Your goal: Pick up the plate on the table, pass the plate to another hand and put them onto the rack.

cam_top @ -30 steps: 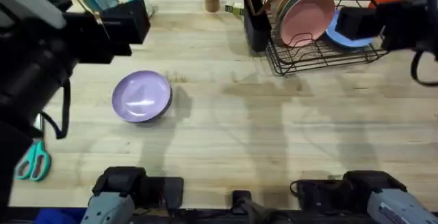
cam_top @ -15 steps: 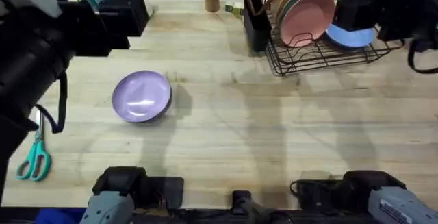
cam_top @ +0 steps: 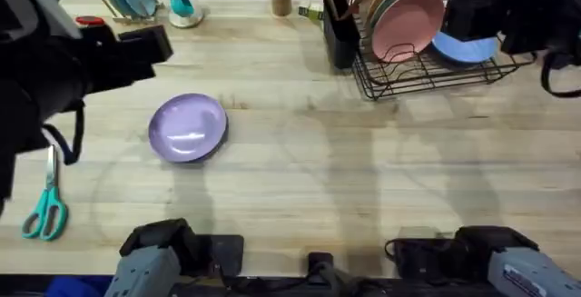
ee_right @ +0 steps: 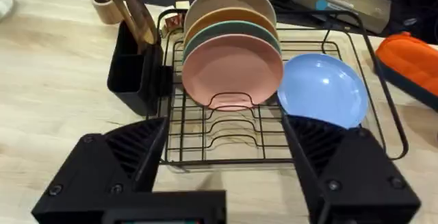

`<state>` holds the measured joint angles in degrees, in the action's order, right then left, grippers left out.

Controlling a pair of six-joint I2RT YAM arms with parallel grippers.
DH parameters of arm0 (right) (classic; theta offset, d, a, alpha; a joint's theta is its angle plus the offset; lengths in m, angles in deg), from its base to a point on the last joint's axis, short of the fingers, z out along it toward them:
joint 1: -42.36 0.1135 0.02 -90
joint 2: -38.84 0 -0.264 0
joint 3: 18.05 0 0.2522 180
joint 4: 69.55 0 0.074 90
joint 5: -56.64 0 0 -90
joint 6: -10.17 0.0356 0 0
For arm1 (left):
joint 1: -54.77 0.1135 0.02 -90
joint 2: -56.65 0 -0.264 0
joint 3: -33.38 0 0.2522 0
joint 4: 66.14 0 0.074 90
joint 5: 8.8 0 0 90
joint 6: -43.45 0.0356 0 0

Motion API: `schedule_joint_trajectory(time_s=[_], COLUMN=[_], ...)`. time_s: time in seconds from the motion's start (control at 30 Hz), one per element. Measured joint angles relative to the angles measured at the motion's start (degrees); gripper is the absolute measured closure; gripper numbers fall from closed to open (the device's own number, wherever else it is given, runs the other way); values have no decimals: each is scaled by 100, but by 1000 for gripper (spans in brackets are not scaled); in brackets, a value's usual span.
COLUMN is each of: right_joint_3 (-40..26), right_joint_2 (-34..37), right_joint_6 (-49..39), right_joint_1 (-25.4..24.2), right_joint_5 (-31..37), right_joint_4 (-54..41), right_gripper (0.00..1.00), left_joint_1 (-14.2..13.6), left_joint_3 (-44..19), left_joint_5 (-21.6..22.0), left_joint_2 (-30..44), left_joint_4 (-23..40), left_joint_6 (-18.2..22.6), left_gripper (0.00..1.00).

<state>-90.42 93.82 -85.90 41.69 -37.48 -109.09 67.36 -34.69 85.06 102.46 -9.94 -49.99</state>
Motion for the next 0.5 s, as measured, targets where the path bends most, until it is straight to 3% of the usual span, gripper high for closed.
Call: schedule_joint_trajectory(time_s=[0.27, 0.4, 0.5], right_joint_3=[-7, -7, -7], right_joint_2=[0, 0, 0], right_joint_6=[0, 0, 0], right_joint_1=[0, 0, 0], right_joint_5=[0, 0, 0], right_joint_4=[0, 0, 0], right_gripper=[6, 6, 6], left_joint_1=[1324, 1817, 1972], left_joint_3=[-61, -61, -61], left_joint_5=[-544, -681, -808], left_joint_2=[795, 1344, 1724], left_joint_4=[23, 25, 57], left_joint_6=[-29, -48, -51], left_gripper=[10, 9, 7])
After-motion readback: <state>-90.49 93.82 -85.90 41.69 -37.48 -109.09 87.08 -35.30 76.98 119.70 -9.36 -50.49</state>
